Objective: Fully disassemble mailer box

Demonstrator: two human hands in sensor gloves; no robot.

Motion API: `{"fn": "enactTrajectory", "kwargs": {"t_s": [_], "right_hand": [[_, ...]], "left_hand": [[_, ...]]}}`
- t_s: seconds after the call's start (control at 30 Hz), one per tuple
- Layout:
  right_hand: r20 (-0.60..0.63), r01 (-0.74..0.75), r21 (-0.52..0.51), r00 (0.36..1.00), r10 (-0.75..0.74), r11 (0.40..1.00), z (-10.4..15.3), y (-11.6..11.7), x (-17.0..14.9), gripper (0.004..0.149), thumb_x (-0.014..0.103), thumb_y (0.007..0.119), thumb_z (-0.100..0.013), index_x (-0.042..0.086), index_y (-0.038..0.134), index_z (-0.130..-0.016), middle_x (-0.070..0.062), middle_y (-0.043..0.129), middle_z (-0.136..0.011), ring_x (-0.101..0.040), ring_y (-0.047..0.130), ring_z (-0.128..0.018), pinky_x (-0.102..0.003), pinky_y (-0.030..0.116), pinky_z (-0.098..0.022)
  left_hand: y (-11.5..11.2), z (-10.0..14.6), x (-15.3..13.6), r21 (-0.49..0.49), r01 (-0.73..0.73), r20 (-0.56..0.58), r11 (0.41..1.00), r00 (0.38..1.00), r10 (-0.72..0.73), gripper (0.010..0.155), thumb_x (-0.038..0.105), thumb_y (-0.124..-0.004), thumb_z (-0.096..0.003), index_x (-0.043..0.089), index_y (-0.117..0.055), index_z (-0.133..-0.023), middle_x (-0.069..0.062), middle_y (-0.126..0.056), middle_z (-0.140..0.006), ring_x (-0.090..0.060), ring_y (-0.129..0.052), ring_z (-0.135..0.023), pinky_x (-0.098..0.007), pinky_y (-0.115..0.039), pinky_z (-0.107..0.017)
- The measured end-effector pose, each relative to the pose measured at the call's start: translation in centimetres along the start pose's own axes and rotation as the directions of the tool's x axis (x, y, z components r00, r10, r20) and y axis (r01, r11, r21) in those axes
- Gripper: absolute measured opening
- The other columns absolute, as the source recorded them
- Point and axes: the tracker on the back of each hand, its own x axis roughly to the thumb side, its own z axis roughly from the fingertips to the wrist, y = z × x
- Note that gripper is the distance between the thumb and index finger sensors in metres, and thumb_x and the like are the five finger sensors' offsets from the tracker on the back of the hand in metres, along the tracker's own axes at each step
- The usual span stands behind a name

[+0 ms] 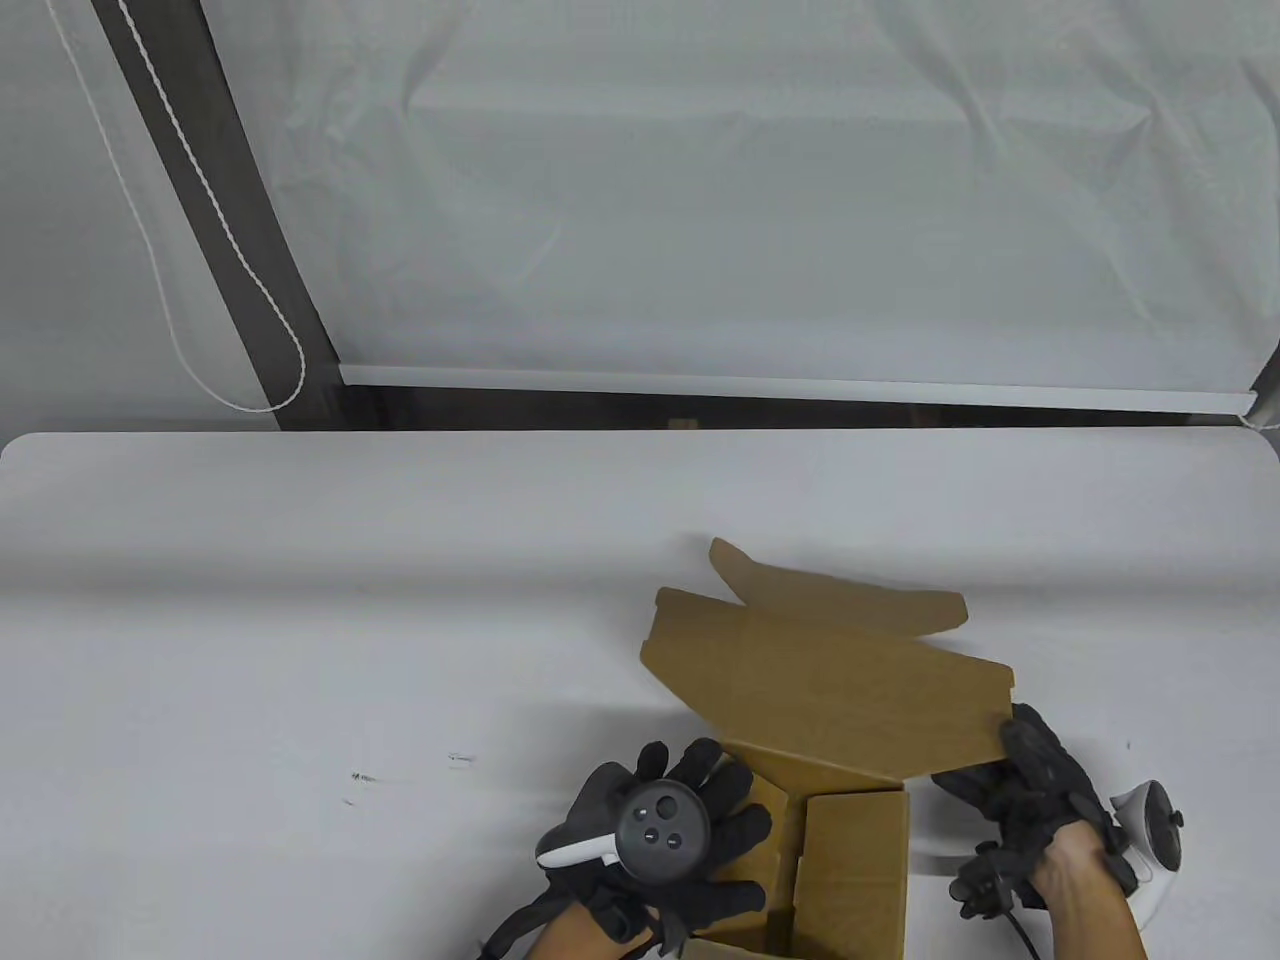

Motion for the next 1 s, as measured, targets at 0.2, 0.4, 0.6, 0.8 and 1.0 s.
{"fn": "enactTrajectory", "kwargs": {"t_s": [0.2,0.4,0.6,0.8,1.0], "right_hand": [[0.269,-0.831,-0.159,0.483,0.833,0.533,2.1,5.4,3.6,0.082,0.053,0.063,-0.059,0.014,0.013,-0.111,-0.035,-0.007,-0.104,-0.061,0.013,-0.099,-0.074,0.022,-0.07],[0.581,-0.92,0.356,0.355,0.733,0.163,5.2,15.9,-1.4,0.074,0.054,0.062,-0.059,0.015,0.033,-0.114,-0.024,-0.001,-0.113,-0.052,0.002,-0.103,-0.068,0.01,-0.074],[0.642,-0.98,0.128,-0.035,0.766,-0.152,4.7,16.6,-3.1,0.066,0.051,0.056,-0.058,0.01,0.051,-0.11,-0.027,0.03,-0.116,-0.05,0.026,-0.106,-0.066,0.018,-0.076],[0.613,-0.989,0.061,-0.069,0.787,-0.134,4.5,16.5,-3.2,0.068,0.053,0.058,-0.058,0.005,0.059,-0.106,-0.03,0.045,-0.113,-0.052,0.039,-0.103,-0.066,0.024,-0.076],[0.586,-0.988,0.057,-0.083,0.806,-0.143,4.4,16.3,-3.1,0.07,0.056,0.057,-0.058,0.006,0.061,-0.106,-0.03,0.049,-0.112,-0.051,0.042,-0.103,-0.063,0.025,-0.077]], "left_hand": [[0.7,0.4,-1.0,0.123,-0.027,-0.099,0.992,0.994,0.039,0.079,0.052,-0.068,-0.0547,0.012,-0.036,-0.116,-0.013,-0.015,-0.122,-0.041,-0.002,-0.108,-0.069,0.004,-0.066],[1.8,1.1,-0.5,0.293,-0.068,0.101,0.954,0.994,0.039,0.081,0.055,-0.069,-0.0521,0.006,-0.048,-0.113,-0.02,-0.029,-0.121,-0.041,-0.01,-0.109,-0.071,0.001,-0.065],[1.0,0.4,0.9,0.222,-0.01,0.153,0.975,0.988,-0.024,0.085,0.06,-0.063,-0.0532,0.007,-0.037,-0.115,-0.021,-0.023,-0.121,-0.042,-0.009,-0.109,-0.072,-0.001,-0.065],[-0.8,-1.1,1.2,0.045,0.066,0.11,0.997,0.991,-0.071,0.09,0.066,-0.055,-0.0523,0.014,-0.016,-0.115,-0.018,-0.009,-0.121,-0.041,-0.001,-0.108,-0.068,0.003,-0.065],[-0.3,-0.7,0.3,0.06,0.005,-0.005,0.998,1.0,-0.004,0.093,0.058,-0.07,-0.0513,0.015,-0.016,-0.113,-0.014,-0.002,-0.118,-0.042,-0.001,-0.107,-0.065,0.0,-0.068]]}}
